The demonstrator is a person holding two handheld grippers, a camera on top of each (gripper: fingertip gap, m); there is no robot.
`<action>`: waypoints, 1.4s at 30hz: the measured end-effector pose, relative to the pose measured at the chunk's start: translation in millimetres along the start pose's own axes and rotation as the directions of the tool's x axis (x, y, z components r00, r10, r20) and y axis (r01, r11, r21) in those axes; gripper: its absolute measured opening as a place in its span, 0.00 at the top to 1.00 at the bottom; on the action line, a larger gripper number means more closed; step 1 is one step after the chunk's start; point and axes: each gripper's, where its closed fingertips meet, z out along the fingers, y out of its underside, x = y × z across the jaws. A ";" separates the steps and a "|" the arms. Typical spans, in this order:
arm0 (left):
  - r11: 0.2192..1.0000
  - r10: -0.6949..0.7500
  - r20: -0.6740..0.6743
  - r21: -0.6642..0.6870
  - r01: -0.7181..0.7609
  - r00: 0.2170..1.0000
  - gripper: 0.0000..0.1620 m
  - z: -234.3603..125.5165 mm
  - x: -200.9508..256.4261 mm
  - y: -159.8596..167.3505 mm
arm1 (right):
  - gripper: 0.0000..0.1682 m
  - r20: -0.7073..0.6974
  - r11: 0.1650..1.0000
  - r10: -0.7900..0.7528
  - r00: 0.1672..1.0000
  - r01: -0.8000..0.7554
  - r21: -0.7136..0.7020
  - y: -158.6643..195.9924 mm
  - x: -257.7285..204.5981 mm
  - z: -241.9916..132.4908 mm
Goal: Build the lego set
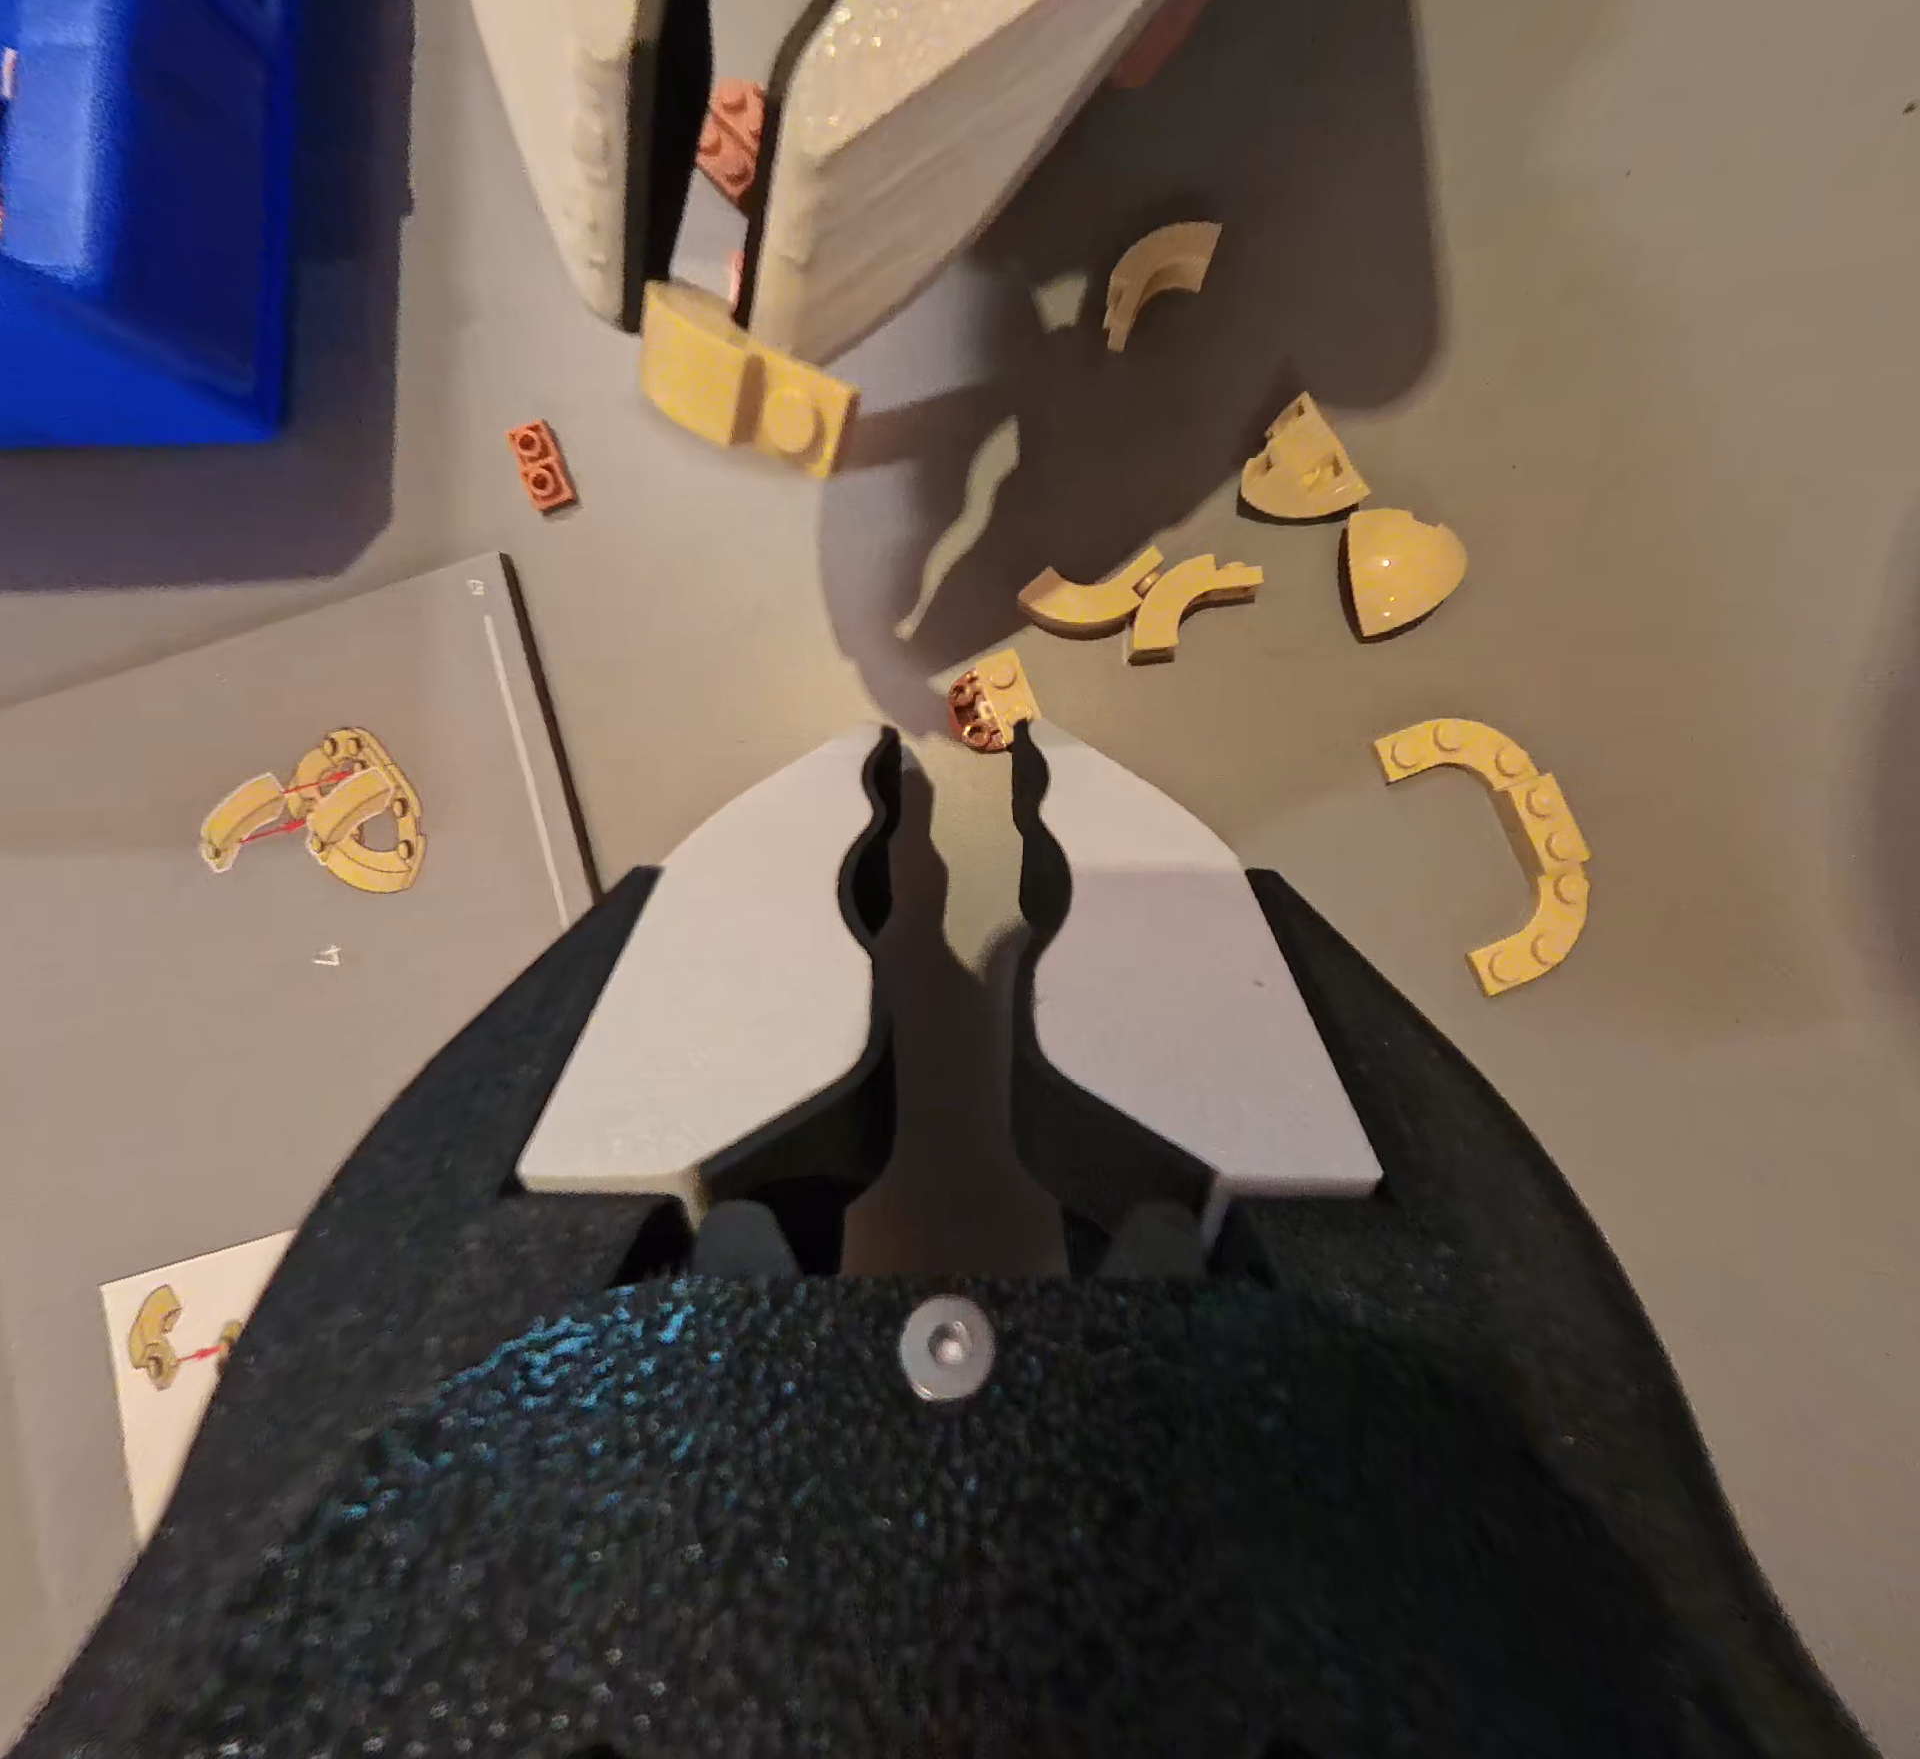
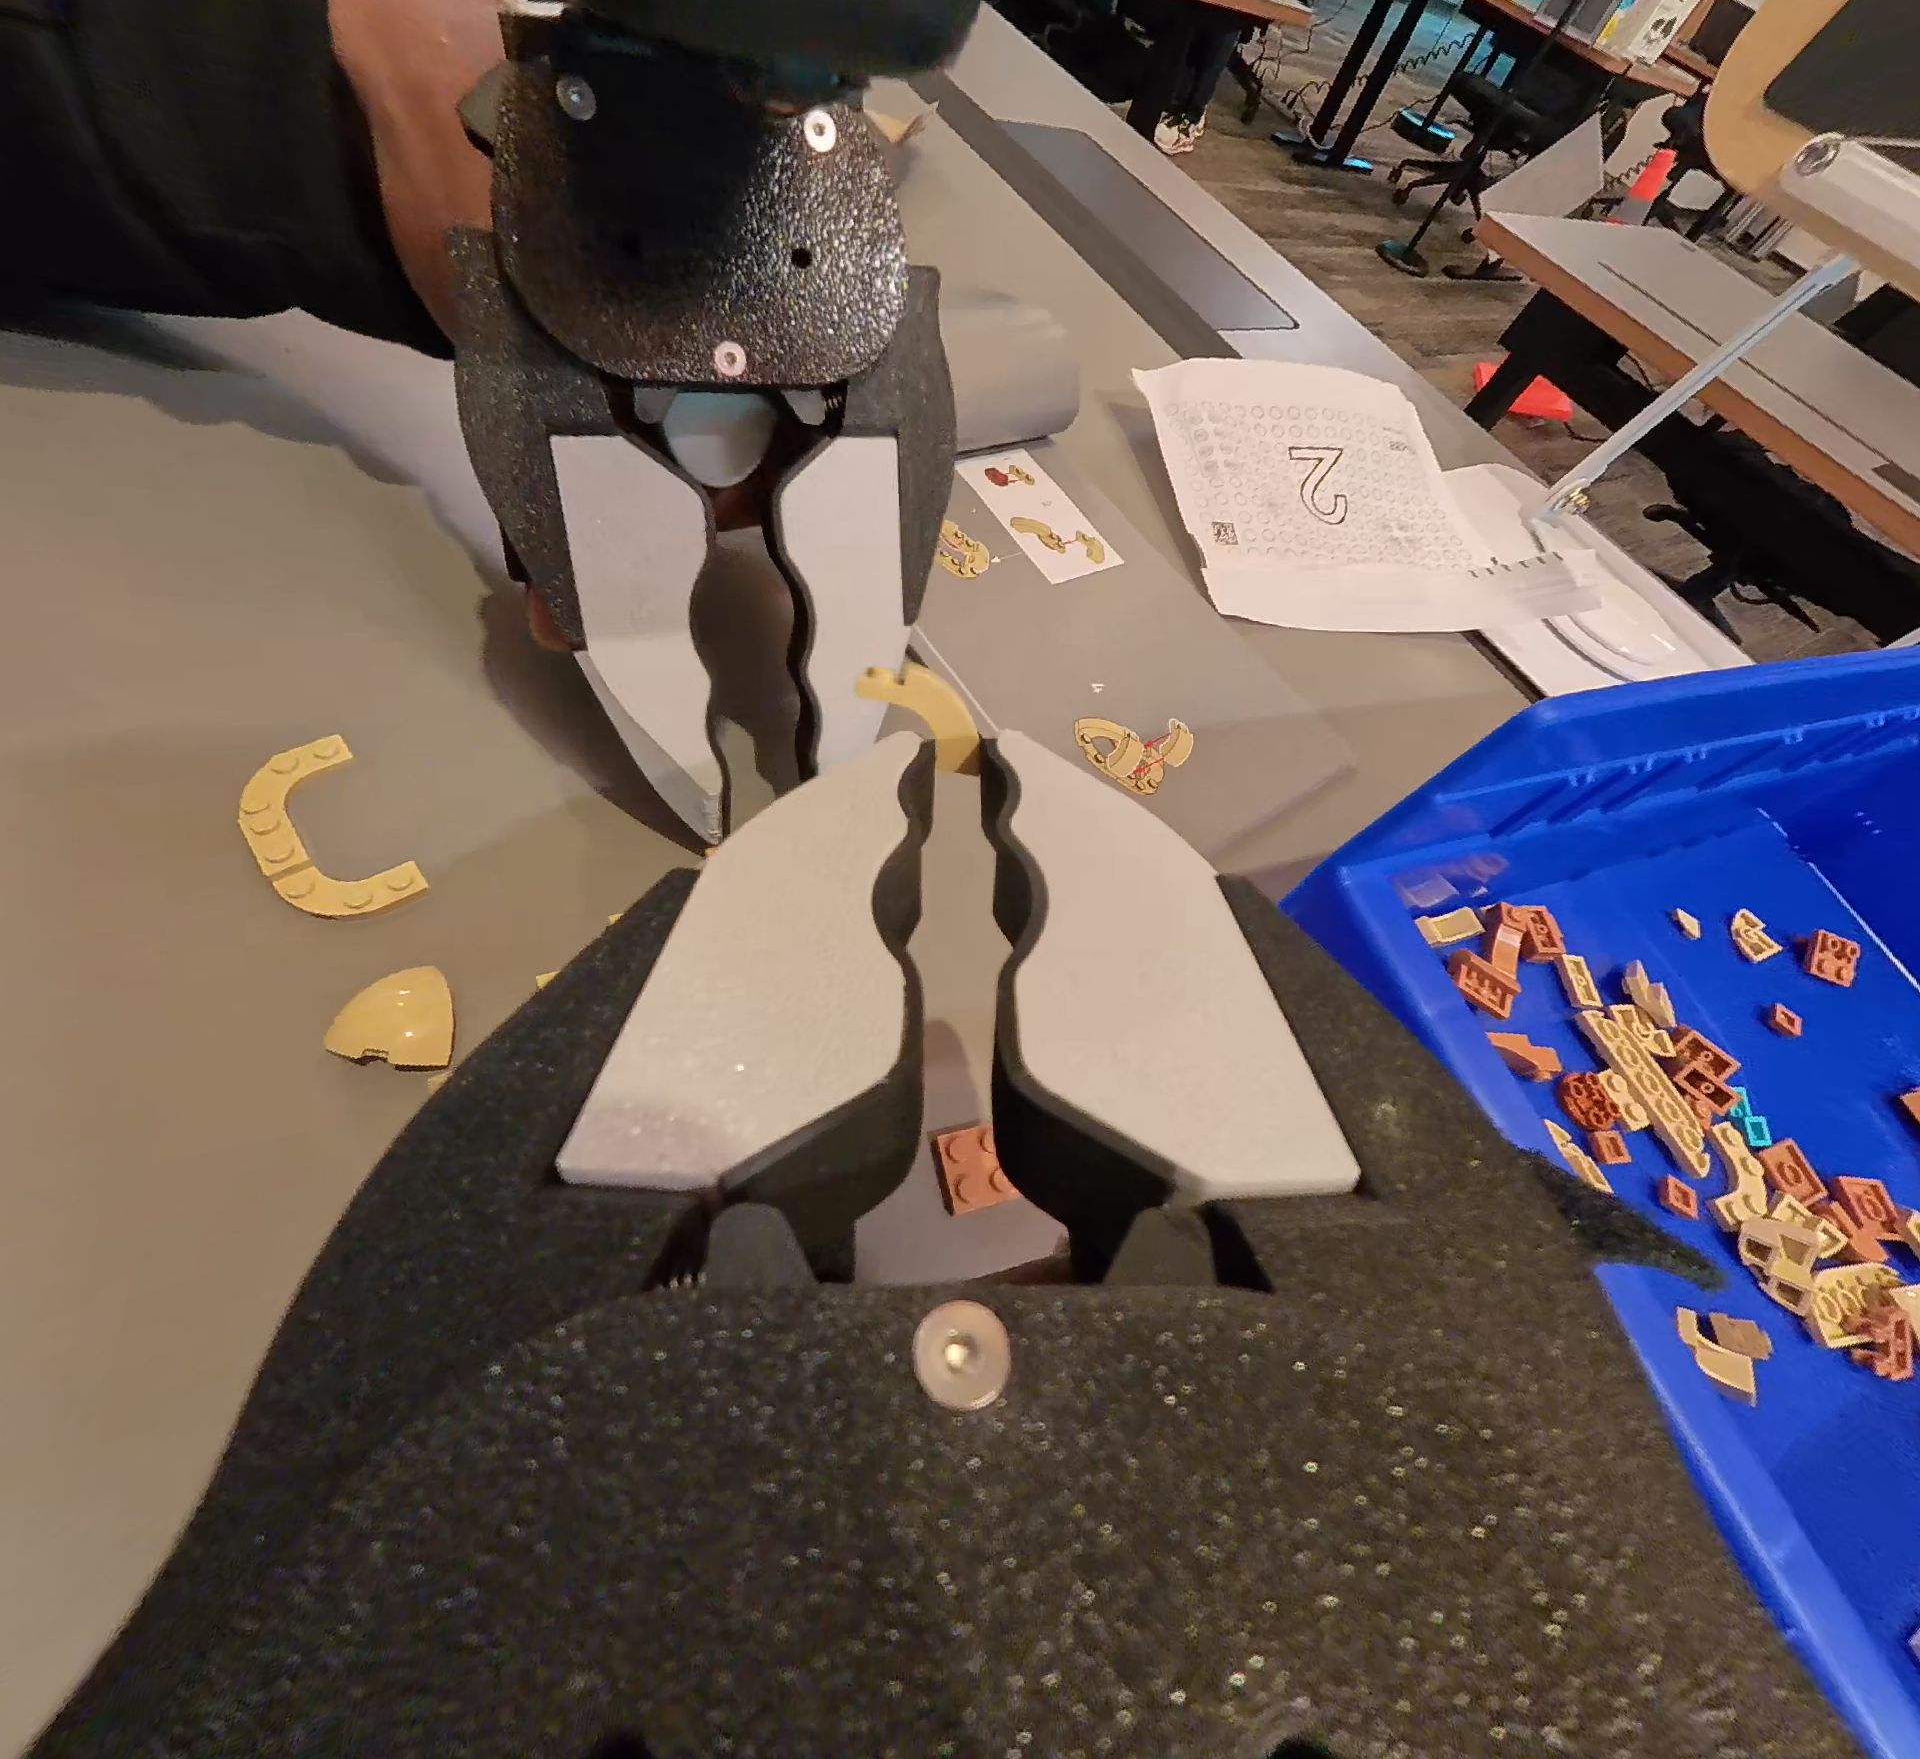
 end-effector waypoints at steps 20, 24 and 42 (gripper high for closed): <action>0.983 0.164 0.023 -0.088 -0.162 0.986 0.87 6.1 -7.7 -3.0 | 0.95 -0.015 1.000 -0.003 1.000 0.004 0.016 -2.8 5.7 -5.1; 0.983 0.169 0.004 -0.069 -0.168 0.986 0.86 5.2 6.8 -7.3 | 0.95 -0.013 1.000 -0.005 1.000 0.005 0.017 -2.4 5.6 -6.3; 0.967 0.240 -0.017 -0.084 -0.240 0.971 0.87 9.7 -2.1 -7.1 | 0.95 -0.029 1.000 0.003 1.000 -0.002 0.026 -3.2 11.1 -9.6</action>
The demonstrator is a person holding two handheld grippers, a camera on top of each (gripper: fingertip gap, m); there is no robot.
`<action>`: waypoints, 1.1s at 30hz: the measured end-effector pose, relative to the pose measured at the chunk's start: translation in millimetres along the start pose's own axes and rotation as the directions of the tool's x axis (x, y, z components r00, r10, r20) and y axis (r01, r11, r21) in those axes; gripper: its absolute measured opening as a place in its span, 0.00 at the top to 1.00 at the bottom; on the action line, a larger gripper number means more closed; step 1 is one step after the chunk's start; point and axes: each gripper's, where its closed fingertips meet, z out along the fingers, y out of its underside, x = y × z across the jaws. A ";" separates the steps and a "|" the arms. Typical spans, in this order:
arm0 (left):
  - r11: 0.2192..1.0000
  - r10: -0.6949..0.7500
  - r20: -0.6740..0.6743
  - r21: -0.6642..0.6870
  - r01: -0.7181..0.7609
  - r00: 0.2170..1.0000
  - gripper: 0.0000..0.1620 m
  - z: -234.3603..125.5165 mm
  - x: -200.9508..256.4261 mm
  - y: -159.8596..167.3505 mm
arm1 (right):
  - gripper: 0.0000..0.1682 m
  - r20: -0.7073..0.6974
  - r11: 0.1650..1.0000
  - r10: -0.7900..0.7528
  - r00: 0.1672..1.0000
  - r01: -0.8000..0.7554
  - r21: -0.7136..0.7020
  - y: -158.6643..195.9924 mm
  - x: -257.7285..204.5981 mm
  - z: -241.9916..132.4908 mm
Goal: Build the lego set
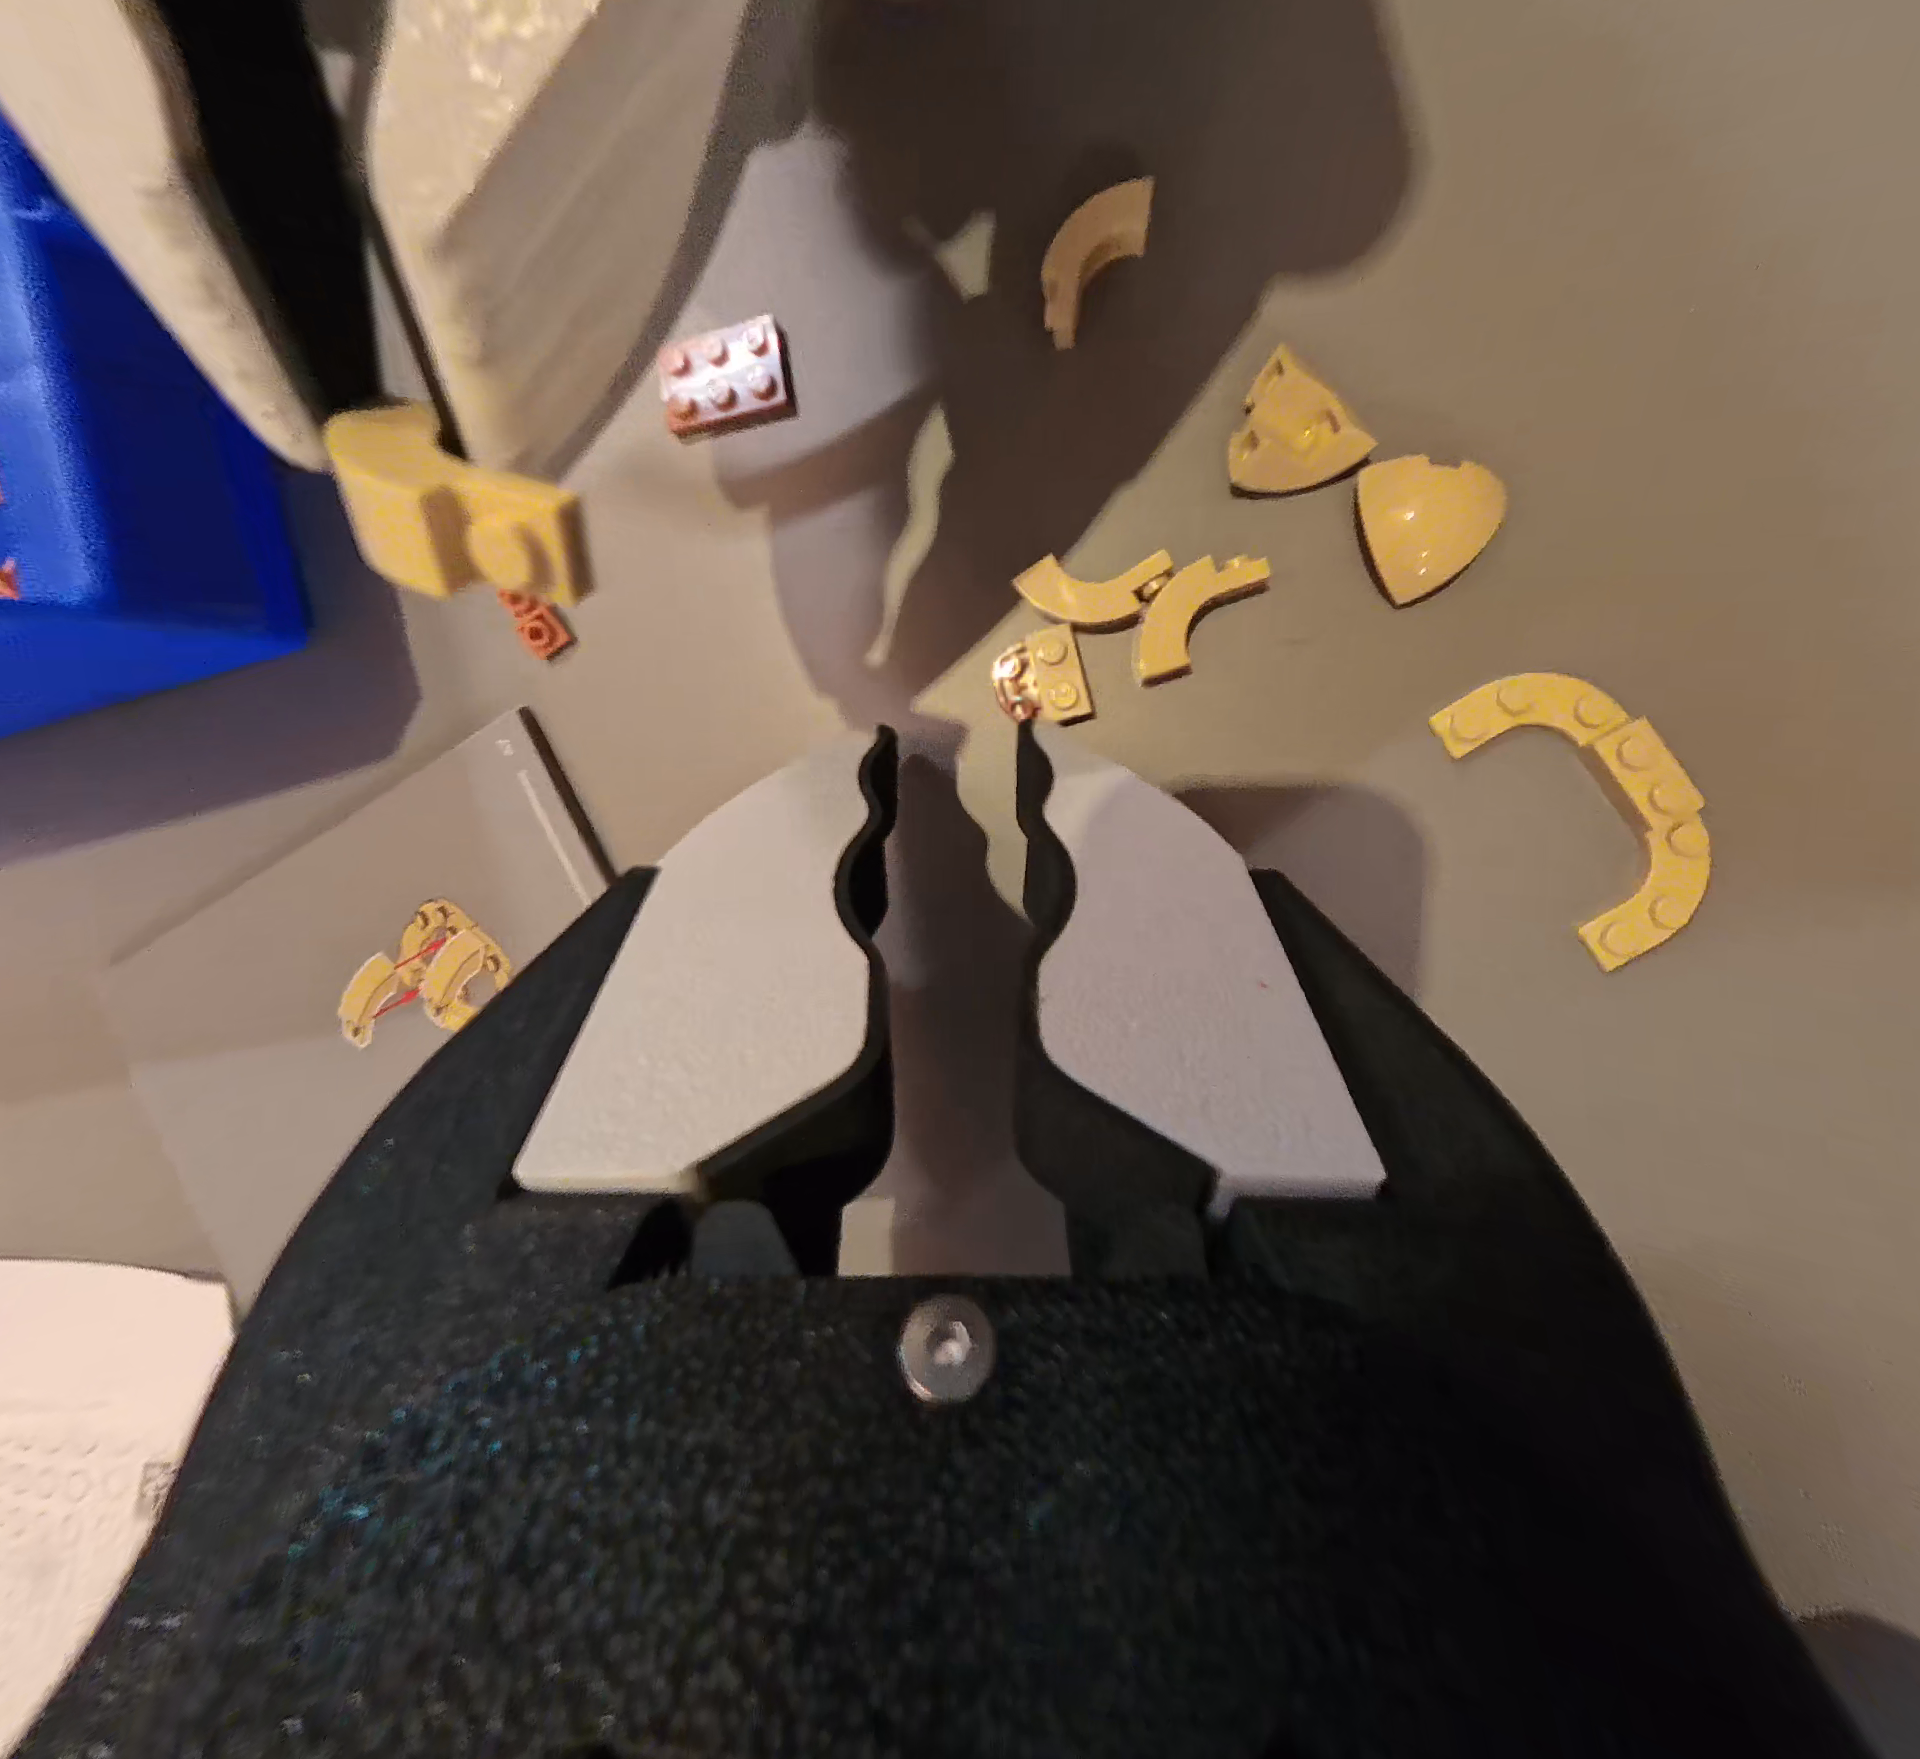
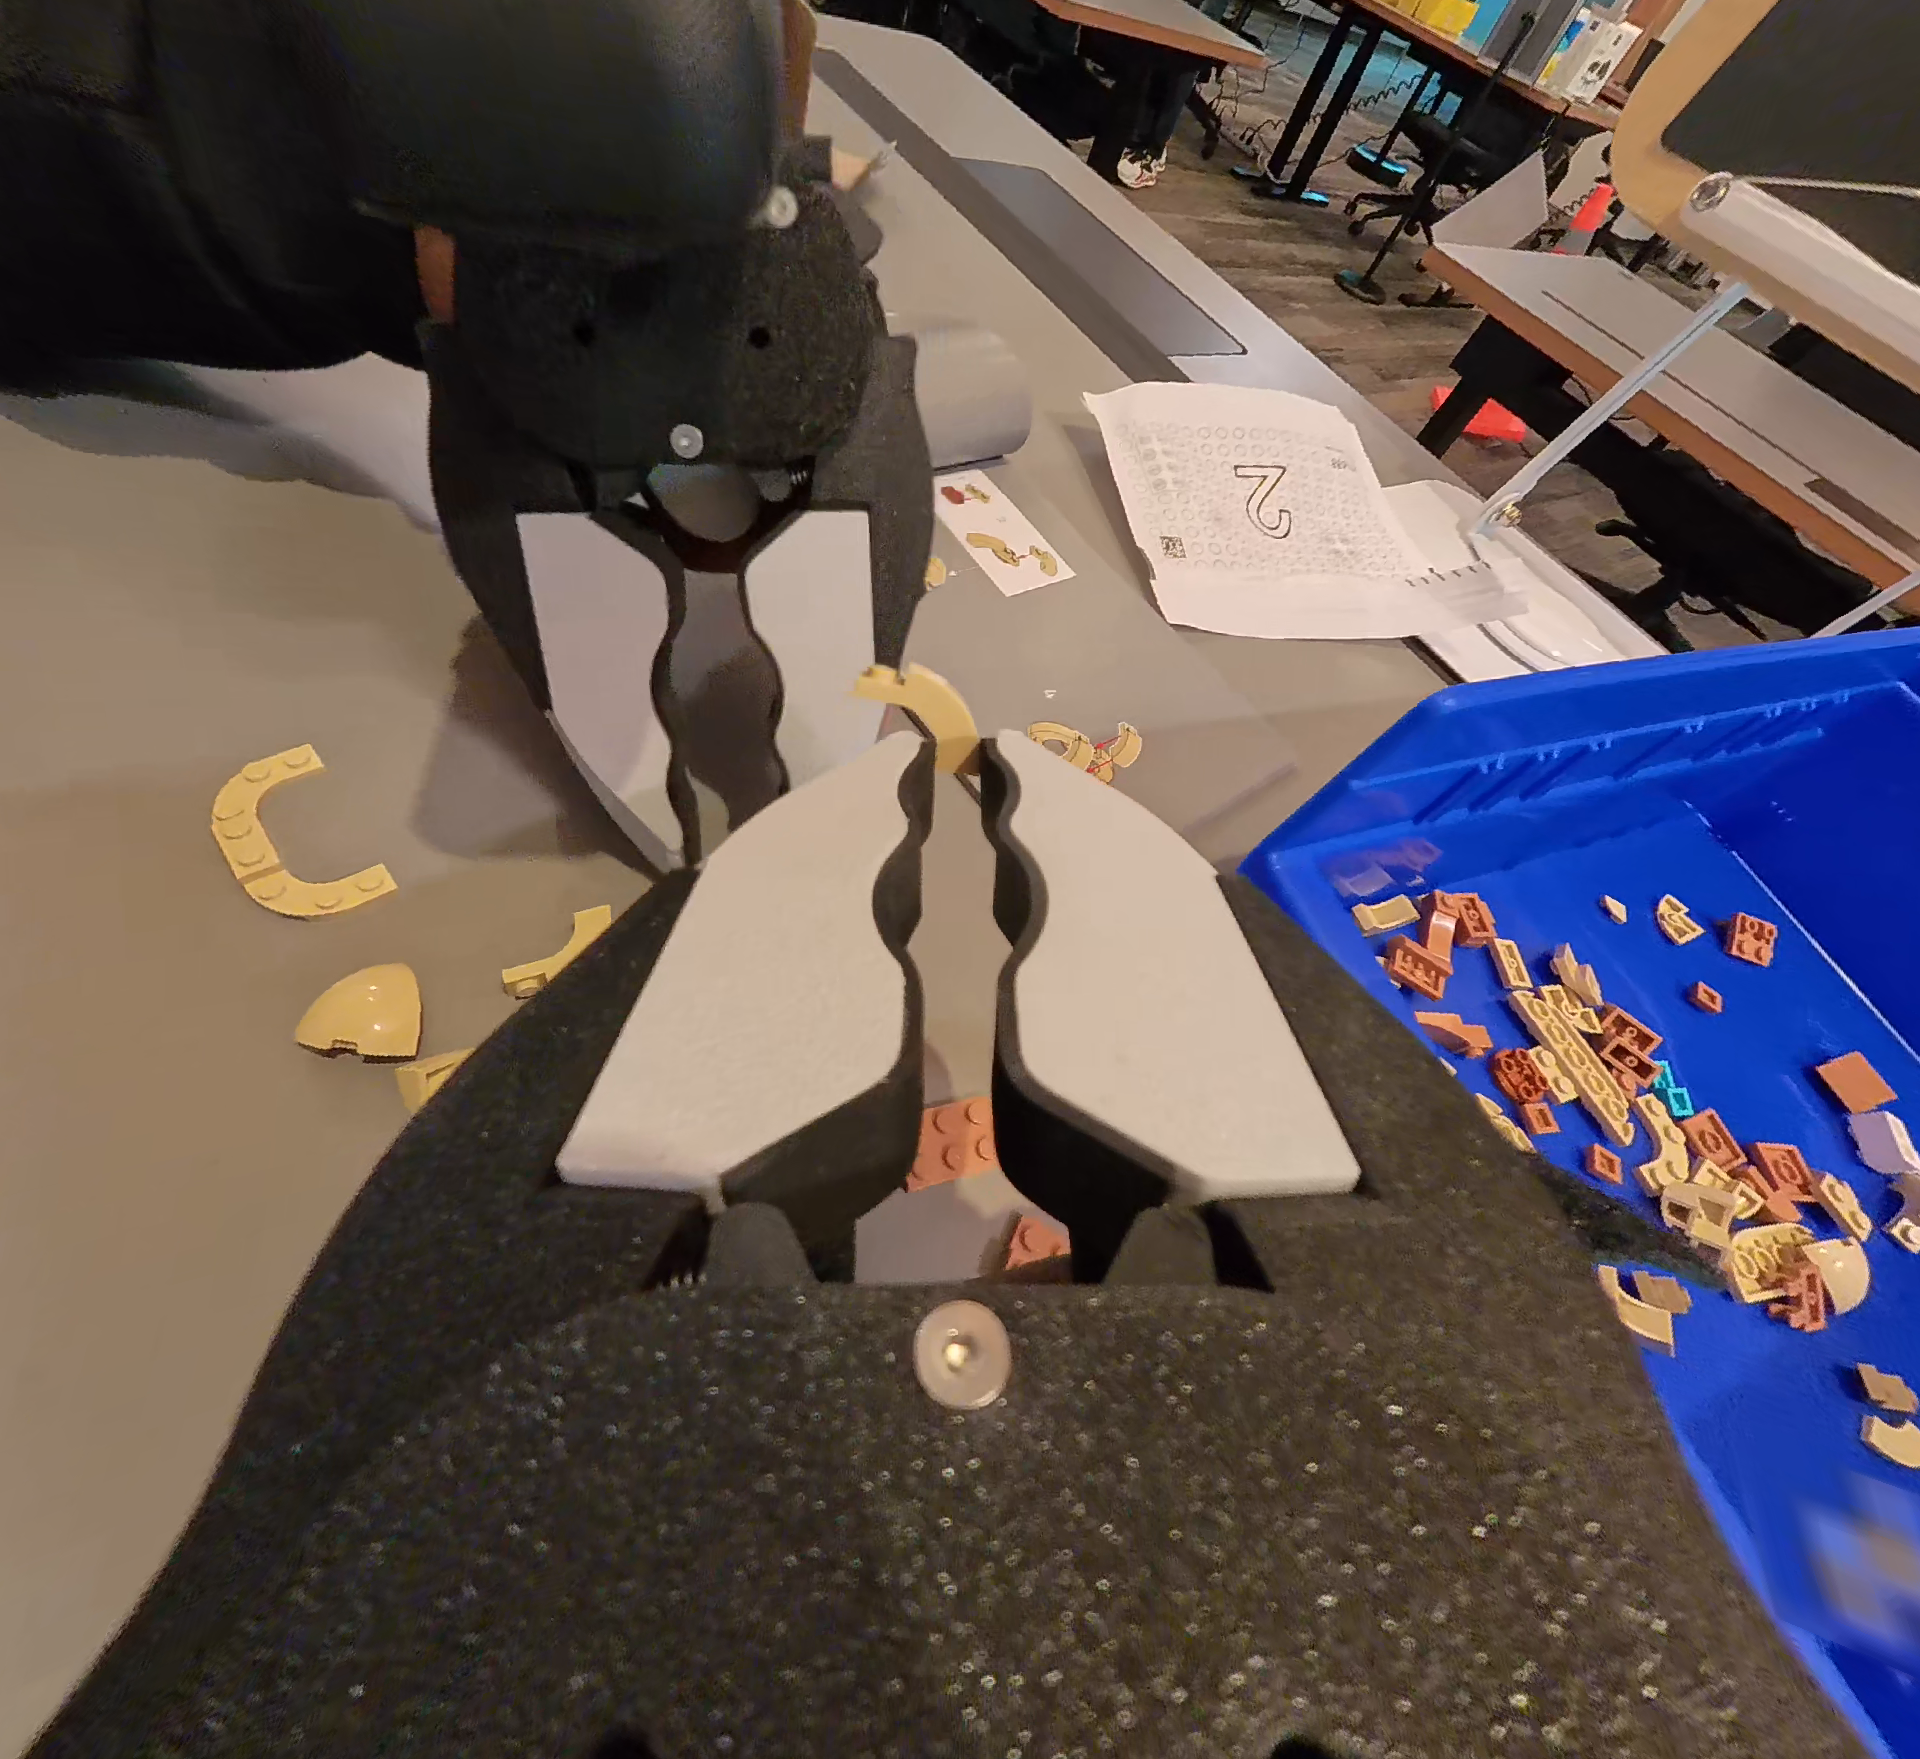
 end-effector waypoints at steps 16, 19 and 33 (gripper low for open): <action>0.997 0.010 -0.077 0.080 -0.004 0.997 0.90 9.4 13.3 -18.0 | 0.95 0.003 1.000 -0.002 1.000 0.002 0.002 -0.4 0.1 -0.8; 0.992 -0.022 -0.101 0.121 0.034 0.995 0.91 11.0 14.4 -20.6 | 0.95 0.003 1.000 0.008 1.000 -0.008 0.005 -0.3 1.4 -1.3; 0.867 -0.319 -0.012 0.400 0.297 0.948 0.92 -38.6 14.4 -37.0 | 0.95 0.024 0.998 -0.051 0.998 0.050 0.031 -2.4 -16.0 -2.1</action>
